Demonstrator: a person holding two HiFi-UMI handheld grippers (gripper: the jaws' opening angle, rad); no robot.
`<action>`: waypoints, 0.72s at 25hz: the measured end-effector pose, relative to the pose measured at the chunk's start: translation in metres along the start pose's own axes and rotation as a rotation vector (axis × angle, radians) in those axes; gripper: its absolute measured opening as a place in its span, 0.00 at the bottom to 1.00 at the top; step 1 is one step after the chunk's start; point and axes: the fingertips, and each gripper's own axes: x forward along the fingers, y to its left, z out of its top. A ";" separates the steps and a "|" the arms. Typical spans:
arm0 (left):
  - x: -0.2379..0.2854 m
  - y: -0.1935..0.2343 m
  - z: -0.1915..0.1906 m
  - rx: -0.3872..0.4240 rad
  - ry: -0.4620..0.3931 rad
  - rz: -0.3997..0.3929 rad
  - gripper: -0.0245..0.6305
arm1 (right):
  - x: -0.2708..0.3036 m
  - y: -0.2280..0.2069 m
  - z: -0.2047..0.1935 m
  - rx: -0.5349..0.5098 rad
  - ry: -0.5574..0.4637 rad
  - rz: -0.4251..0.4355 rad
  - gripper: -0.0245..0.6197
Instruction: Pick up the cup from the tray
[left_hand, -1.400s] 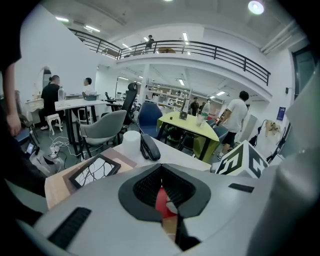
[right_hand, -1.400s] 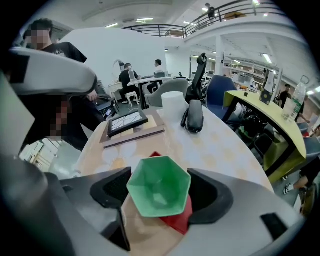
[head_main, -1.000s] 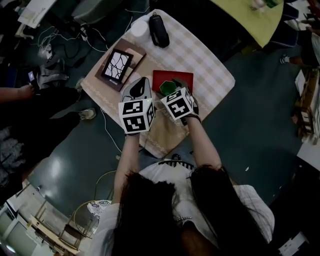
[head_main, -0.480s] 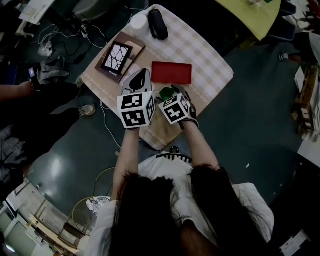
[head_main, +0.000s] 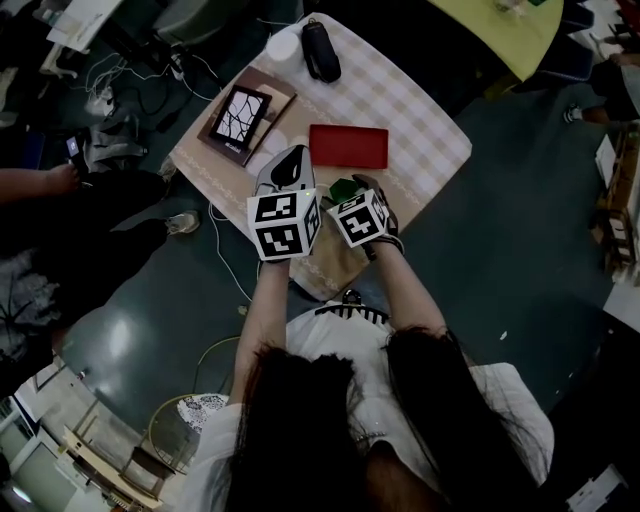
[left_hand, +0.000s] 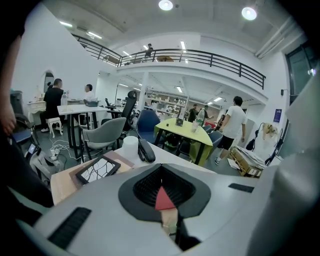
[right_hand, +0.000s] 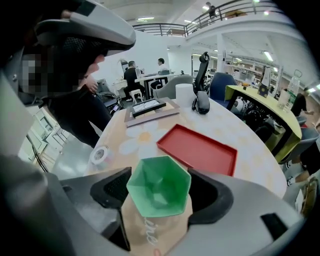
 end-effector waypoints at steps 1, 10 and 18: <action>-0.001 0.000 -0.001 -0.003 0.000 0.001 0.04 | 0.000 0.001 -0.001 0.001 0.001 0.003 0.59; -0.006 0.000 0.000 0.000 -0.018 0.030 0.04 | -0.004 0.003 0.004 0.027 -0.034 0.043 0.60; -0.015 0.001 0.003 -0.043 -0.062 0.063 0.04 | -0.046 0.000 0.032 0.052 -0.174 0.015 0.60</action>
